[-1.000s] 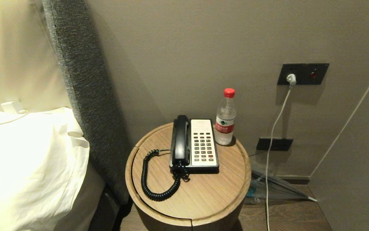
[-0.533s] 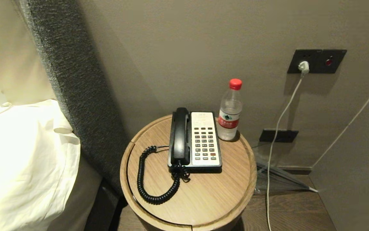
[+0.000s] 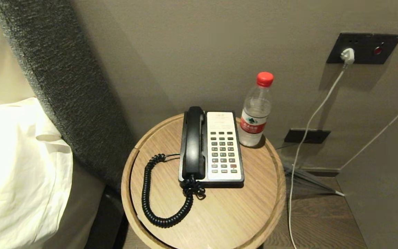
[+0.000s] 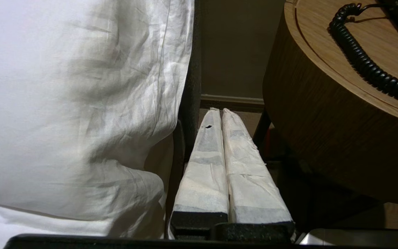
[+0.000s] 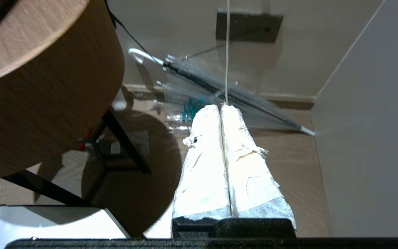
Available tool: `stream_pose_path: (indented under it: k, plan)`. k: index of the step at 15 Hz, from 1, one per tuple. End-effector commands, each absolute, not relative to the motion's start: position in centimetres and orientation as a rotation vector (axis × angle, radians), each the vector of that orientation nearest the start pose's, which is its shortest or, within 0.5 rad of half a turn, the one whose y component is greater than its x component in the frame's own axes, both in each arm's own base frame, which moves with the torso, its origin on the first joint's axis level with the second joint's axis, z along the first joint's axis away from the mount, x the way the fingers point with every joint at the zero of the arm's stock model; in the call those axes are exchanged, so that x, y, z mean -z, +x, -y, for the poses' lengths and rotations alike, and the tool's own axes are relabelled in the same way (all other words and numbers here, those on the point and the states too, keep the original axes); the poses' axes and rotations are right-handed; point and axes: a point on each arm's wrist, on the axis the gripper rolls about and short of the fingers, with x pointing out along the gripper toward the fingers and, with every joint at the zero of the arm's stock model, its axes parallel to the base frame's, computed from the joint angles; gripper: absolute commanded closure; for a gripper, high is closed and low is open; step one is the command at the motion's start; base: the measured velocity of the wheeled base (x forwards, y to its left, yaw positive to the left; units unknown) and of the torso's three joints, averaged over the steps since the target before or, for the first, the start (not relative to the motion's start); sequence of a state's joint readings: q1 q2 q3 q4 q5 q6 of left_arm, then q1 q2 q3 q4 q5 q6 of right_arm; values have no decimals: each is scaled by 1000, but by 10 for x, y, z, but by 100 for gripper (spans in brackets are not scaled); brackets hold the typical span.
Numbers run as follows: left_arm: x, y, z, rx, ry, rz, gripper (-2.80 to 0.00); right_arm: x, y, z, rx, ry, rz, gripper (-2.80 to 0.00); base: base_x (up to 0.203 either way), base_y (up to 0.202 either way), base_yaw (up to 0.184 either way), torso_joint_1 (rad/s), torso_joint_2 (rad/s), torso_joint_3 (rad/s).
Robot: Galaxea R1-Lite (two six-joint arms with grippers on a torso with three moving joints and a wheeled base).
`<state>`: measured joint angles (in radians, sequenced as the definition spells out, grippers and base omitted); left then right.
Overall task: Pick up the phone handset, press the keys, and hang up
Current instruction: Pick up the desk phone handset
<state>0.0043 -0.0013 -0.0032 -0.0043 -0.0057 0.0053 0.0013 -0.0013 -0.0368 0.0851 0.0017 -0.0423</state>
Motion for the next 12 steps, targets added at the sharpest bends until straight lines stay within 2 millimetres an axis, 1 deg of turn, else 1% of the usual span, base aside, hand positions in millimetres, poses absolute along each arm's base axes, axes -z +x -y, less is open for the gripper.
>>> stream_pose_path:
  k: [1, 5, 12]
  plan:
    - [-77, -23, 0, 2, 5, 8, 0, -77, -27, 0, -4, -43, -37, 0, 0, 0, 0, 2, 0, -195]
    - [-77, -23, 0, 2, 5, 8, 0, -77, -27, 0, -5, -43, -37, 0, 0, 0, 0, 4, 5, -179]
    - [-77, -23, 0, 1, 11, 7, 0, -77, -27, 0, -5, -43, -37, 0, 0, 0, 0, 1, 1, -16]
